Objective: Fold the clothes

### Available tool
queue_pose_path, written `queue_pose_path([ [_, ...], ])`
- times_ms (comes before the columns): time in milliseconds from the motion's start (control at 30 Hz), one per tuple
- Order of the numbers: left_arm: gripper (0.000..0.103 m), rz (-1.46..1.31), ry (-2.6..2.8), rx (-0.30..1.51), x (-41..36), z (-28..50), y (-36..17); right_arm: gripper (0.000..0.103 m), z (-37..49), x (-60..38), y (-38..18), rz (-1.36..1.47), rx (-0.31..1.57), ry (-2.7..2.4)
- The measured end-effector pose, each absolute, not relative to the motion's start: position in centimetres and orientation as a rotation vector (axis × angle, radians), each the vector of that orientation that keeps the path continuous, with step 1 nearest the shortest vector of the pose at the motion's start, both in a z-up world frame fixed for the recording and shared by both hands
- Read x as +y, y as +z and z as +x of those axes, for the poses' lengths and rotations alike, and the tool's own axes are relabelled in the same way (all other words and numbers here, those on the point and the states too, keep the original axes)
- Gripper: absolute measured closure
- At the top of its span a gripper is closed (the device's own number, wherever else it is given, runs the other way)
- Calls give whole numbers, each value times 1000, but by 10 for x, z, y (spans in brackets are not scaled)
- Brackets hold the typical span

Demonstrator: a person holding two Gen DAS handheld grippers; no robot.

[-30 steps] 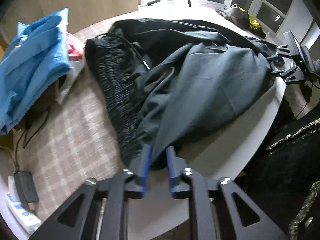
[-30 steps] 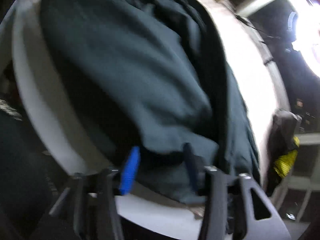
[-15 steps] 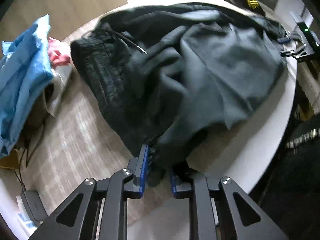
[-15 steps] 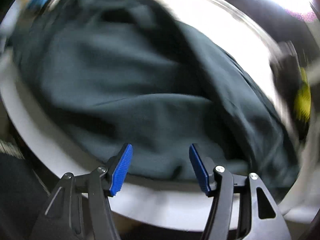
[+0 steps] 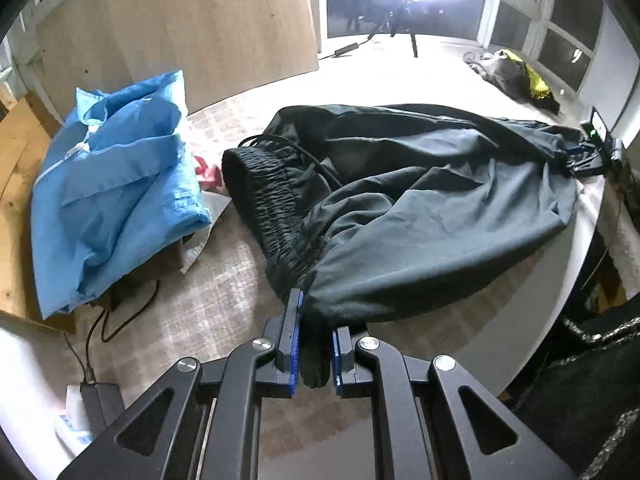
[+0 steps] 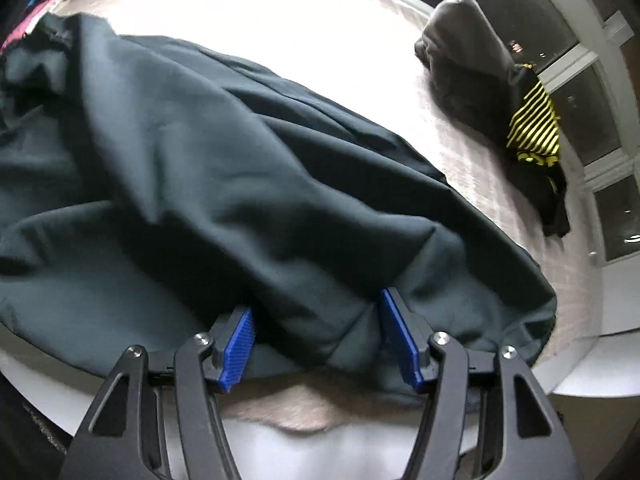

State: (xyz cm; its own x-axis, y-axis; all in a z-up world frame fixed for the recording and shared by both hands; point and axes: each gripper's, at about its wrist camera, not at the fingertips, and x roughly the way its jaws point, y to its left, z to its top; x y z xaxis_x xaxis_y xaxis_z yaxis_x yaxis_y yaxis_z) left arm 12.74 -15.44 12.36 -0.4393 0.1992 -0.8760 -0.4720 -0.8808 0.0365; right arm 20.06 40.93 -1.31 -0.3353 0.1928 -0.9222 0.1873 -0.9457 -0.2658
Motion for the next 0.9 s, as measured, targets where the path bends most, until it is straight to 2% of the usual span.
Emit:
queue_pose_path([
  [33, 92, -1382, 2347, 382, -154, 126, 122, 89, 193, 418, -11, -1843, -477, 2518],
  [67, 93, -1395, 2354, 375, -154, 124, 121, 100, 184, 426, -3, -1883, -439, 2511],
  [100, 93, -1403, 2366, 381, -153, 124, 121, 101, 159, 436, 11, -1894, -425, 2525],
  [233, 93, -1446, 2417, 371, -150, 124, 123, 101, 120, 450, 79, -1688, -625, 2576],
  [267, 93, -1457, 2428, 367, -149, 123, 124, 101, 87, 457, 88, -1631, -651, 2560],
  [333, 93, -1481, 2449, 354, -148, 120, 124, 90, 22, 471, 107, -1519, -698, 2523],
  [367, 93, -1492, 2461, 346, -148, 118, 125, 71, -1, 476, 108, -1543, -682, 2486],
  [400, 93, -1496, 2465, 338, -146, 117, 125, 61, -25, 482, 109, -1565, -666, 2448],
  [467, 93, -1500, 2464, 335, -142, 115, 127, 60, -44, 490, 114, -1602, -614, 2457],
  [567, 93, -1491, 2455, 360, -136, 114, 128, 42, 19, 492, 122, -1596, -468, 2572],
  [633, 93, -1486, 2462, 333, -138, 111, 127, 41, 74, 498, 107, -1686, -280, 2578],
  [667, 93, -1480, 2467, 322, -139, 110, 128, 41, 106, 505, 86, -1777, -119, 2561],
  [800, 93, -1455, 2473, 283, -142, 111, 130, 41, 182, 506, 15, -1951, 106, 2299],
  [900, 93, -1438, 2463, 286, -142, 112, 131, 41, 201, 504, -1, -1953, 409, 2287],
])
